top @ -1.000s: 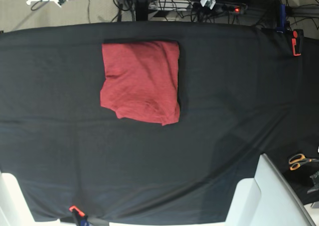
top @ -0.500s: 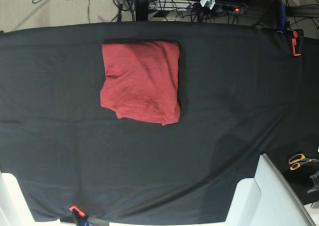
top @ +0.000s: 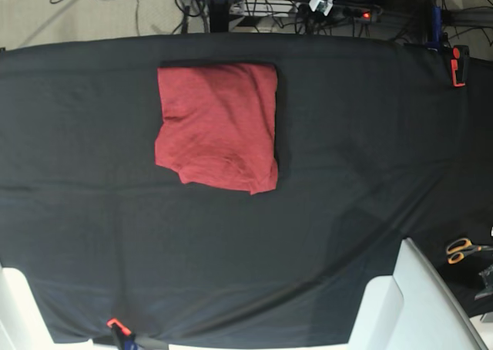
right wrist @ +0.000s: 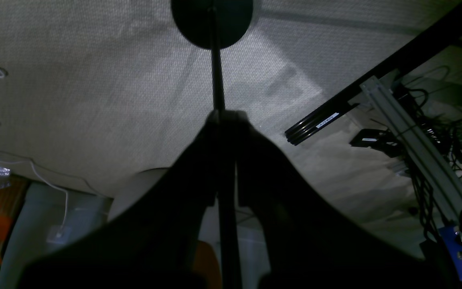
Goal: Fold the T-shirt properly
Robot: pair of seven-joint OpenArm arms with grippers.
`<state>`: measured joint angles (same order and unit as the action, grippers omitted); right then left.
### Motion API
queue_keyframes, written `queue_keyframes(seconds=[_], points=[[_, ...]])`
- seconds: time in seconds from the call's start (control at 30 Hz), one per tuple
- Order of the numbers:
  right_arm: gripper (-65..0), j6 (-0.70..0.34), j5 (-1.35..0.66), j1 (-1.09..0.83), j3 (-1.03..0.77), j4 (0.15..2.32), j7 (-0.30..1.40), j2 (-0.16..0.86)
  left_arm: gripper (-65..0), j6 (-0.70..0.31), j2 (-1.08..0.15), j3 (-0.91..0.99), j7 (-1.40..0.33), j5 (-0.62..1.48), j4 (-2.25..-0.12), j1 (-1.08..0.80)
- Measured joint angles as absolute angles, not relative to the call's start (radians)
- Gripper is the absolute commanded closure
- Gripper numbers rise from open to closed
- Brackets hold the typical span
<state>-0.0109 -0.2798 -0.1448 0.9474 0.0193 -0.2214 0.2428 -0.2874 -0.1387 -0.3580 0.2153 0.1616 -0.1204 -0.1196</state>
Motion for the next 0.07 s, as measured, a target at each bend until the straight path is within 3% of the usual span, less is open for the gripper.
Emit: queue_keyframes(seconds=[0.07], points=[[-0.8,-0.010,-0.280,-0.148,0.947,0.019,-0.217,0.237,0.0,-0.287,-0.139,-0.358,0.214,0.162,-0.120,-0.112]])
